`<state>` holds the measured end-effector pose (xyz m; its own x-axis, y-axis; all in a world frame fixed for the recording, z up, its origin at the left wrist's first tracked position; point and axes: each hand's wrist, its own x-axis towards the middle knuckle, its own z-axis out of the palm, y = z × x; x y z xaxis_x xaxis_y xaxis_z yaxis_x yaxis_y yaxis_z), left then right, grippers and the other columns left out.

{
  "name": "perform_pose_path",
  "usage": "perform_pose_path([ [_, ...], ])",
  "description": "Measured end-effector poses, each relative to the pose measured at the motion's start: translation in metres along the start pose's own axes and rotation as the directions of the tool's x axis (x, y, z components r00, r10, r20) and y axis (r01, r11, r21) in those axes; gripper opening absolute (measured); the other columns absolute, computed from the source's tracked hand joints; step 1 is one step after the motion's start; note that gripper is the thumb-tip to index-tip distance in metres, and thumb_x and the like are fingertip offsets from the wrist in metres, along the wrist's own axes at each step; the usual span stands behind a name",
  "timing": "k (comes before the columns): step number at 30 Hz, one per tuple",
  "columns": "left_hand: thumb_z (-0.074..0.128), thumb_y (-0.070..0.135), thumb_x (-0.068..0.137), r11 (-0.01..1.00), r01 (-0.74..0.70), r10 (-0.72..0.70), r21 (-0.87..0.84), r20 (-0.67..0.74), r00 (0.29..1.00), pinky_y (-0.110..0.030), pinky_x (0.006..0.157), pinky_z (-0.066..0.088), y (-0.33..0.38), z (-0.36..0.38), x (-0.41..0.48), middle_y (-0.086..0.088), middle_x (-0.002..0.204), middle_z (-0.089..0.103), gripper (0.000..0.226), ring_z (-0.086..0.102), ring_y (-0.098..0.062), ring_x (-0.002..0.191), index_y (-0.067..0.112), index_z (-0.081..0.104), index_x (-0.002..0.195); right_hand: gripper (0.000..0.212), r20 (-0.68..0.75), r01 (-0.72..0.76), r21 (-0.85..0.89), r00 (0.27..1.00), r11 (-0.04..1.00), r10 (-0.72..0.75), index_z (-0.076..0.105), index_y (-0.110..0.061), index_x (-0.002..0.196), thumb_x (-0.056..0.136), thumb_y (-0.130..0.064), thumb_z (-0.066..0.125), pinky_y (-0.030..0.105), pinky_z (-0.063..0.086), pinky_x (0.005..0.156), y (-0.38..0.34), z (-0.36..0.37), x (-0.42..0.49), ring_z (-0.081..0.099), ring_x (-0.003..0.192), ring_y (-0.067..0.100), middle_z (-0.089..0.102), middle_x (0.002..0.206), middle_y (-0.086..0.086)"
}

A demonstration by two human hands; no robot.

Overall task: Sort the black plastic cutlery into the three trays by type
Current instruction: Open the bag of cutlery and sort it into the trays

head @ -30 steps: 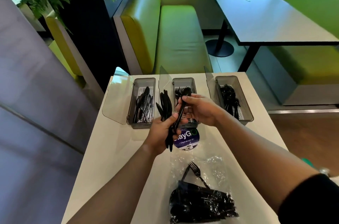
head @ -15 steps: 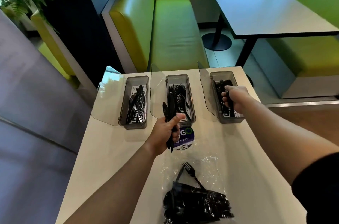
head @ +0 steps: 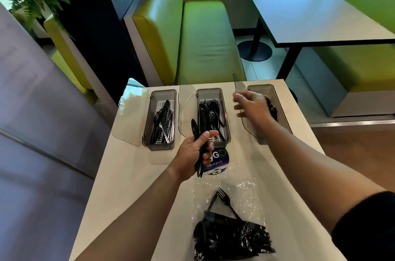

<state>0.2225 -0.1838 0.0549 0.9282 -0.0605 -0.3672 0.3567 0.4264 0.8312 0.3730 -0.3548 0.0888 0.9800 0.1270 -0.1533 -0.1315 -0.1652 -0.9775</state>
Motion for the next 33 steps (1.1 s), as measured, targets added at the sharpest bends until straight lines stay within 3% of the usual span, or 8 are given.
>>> perform_pose_path([
  [5, 0.047, 0.028, 0.106, 1.0, -0.027, 0.027, 0.006, -0.008, 1.0, -0.023, 0.045, 0.036, 0.004, -0.002, -0.012, -0.006, 0.077, 0.063, 0.033, 0.045, -0.013, 0.053, 0.008, 0.064, 0.125, 0.023, 0.319, -0.025, -0.035, 0.947, 0.999, 0.035, 0.073, -0.011, 0.106, 0.096, -0.03, 0.067, 0.026, 0.053, 0.058, -0.017, 0.043, -0.034, 0.064, 0.073, 0.016, 0.073, 0.097, 0.009],
  [8, 0.048, 0.029, 0.105, 0.999, -0.043, 0.043, 0.004, -0.021, 0.999, -0.023, 0.045, 0.035, 0.007, -0.006, -0.02, -0.009, 0.078, 0.067, 0.031, 0.047, -0.014, 0.052, 0.007, 0.066, 0.118, 0.016, 0.451, -0.076, -0.043, 0.888, 0.996, 0.087, 0.073, -0.007, 0.098, 0.095, -0.022, 0.069, 0.033, 0.06, 0.067, -0.016, 0.058, -0.048, 0.069, 0.071, 0.022, 0.074, 0.084, 0.008],
  [13, 0.047, 0.03, 0.105, 0.999, -0.035, 0.034, -0.032, -0.035, 0.999, -0.022, 0.042, 0.036, 0.008, -0.013, -0.031, -0.014, 0.084, 0.07, 0.037, 0.05, -0.015, 0.051, 0.003, 0.065, 0.124, 0.007, 0.409, -0.118, 0.094, 0.91, 0.989, 0.07, 0.066, -0.005, 0.091, 0.096, -0.008, 0.065, 0.023, 0.051, 0.05, -0.014, 0.07, -0.062, 0.062, 0.058, 0.014, 0.067, 0.073, 0.006],
  [20, 0.046, 0.026, 0.107, 0.999, -0.028, 0.025, -0.046, -0.067, 0.997, -0.021, 0.041, 0.037, 0.008, -0.017, -0.04, -0.011, 0.08, 0.068, 0.038, 0.049, -0.013, 0.049, -0.001, 0.058, 0.13, 0.005, 0.344, -0.143, 0.126, 0.934, 0.982, 0.092, 0.067, -0.006, 0.092, 0.096, -0.01, 0.066, 0.018, 0.041, 0.04, -0.009, 0.075, -0.063, 0.047, 0.046, 0.008, 0.06, 0.067, 0.004],
  [25, 0.047, 0.025, 0.106, 0.991, -0.026, 0.024, -0.135, -0.011, 1.0, -0.02, 0.041, 0.034, 0.012, -0.017, -0.041, -0.005, 0.075, 0.057, 0.031, 0.041, -0.009, 0.048, 0.002, 0.06, 0.122, 0.026, 0.442, -0.242, 0.153, 0.884, 0.958, 0.152, 0.068, -0.001, 0.105, 0.097, -0.025, 0.066, 0.031, 0.046, 0.054, -0.002, 0.085, -0.074, 0.051, 0.052, 0.019, 0.064, 0.073, 0.01],
  [29, 0.046, 0.024, 0.106, 0.989, -0.036, 0.031, -0.144, -0.035, 0.999, -0.022, 0.041, 0.037, 0.016, -0.014, -0.04, -0.01, 0.079, 0.065, 0.027, 0.047, -0.013, 0.049, 0.003, 0.059, 0.116, 0.042, 0.494, -0.318, 0.196, 0.849, 0.928, 0.187, 0.059, 0.012, 0.12, 0.103, -0.027, 0.055, 0.02, 0.04, 0.038, 0.002, 0.093, -0.084, 0.041, 0.036, 0.009, 0.066, 0.089, 0.018],
  [33, 0.044, 0.023, 0.107, 0.99, -0.047, 0.043, -0.134, -0.036, 0.998, -0.027, 0.044, 0.046, 0.016, -0.016, -0.041, -0.018, 0.092, 0.074, 0.034, 0.059, -0.02, 0.054, -0.001, 0.06, 0.125, 0.032, 0.474, -0.331, 0.271, 0.863, 0.904, 0.174, 0.063, 0.002, 0.109, 0.106, -0.026, 0.051, 0.02, 0.033, 0.031, -0.003, 0.092, -0.08, 0.043, 0.033, 0.009, 0.068, 0.094, 0.023],
])
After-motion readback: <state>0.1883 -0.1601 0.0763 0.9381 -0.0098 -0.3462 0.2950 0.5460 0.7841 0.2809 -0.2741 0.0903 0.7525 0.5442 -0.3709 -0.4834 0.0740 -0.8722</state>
